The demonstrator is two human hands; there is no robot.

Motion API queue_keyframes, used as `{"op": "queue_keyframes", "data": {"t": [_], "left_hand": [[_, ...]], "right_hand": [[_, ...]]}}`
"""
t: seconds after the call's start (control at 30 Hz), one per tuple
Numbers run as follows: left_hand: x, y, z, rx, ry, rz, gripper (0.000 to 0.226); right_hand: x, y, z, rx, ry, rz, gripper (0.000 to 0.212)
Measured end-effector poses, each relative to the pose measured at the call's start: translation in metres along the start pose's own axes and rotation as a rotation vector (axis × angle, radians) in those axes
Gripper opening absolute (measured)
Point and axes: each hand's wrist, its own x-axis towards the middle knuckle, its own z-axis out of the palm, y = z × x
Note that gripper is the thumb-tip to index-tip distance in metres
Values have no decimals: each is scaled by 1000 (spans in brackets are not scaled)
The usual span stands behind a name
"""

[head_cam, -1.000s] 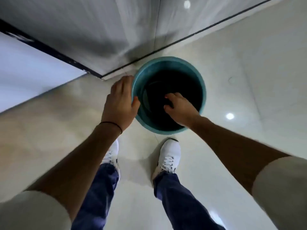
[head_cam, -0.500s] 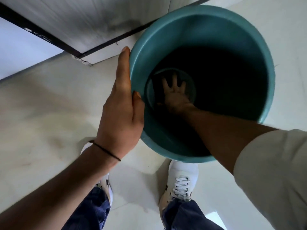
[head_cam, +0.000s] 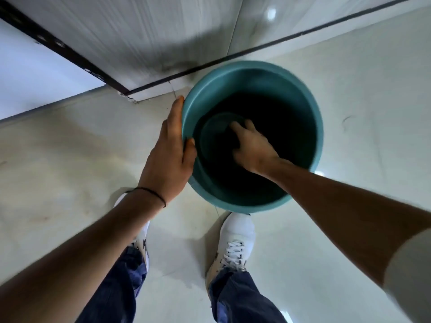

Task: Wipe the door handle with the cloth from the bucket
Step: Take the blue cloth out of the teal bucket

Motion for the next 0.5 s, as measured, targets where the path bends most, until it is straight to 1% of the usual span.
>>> {"op": "queue_keyframes", "data": {"t": [0.07, 0.13, 0.2, 0.27, 0.33, 0.4, 0.43, 0.5], "left_hand": [[-9, 12, -15, 9, -28, -61, 70], [-25, 27, -35, -6, -15, -143, 69], [-55, 52, -69, -10, 13, -205, 66], [-83, 70, -97, -14, 20, -243, 60], [-121, 97, -143, -25, 36, -263, 47], [-165, 126, -193, -61, 62, -316, 34], [-190, 141, -219, -80, 90, -349, 30], [-236, 169, -264, -138, 172, -405, 28]], "right_hand": [[-41, -13, -36, 209, 22, -13, 48], [-83, -30, -73, 529, -13, 30, 45], [-136, -54, -114, 816, -83, 41, 45], [-180, -74, -138, 1054, -152, 28, 53], [-230, -104, -164, 1235, -236, -5, 60], [-282, -142, -190, 1381, -344, -52, 63], [-309, -165, -202, 1429, -386, -85, 63], [-357, -207, -223, 1493, -410, -146, 61]]}}
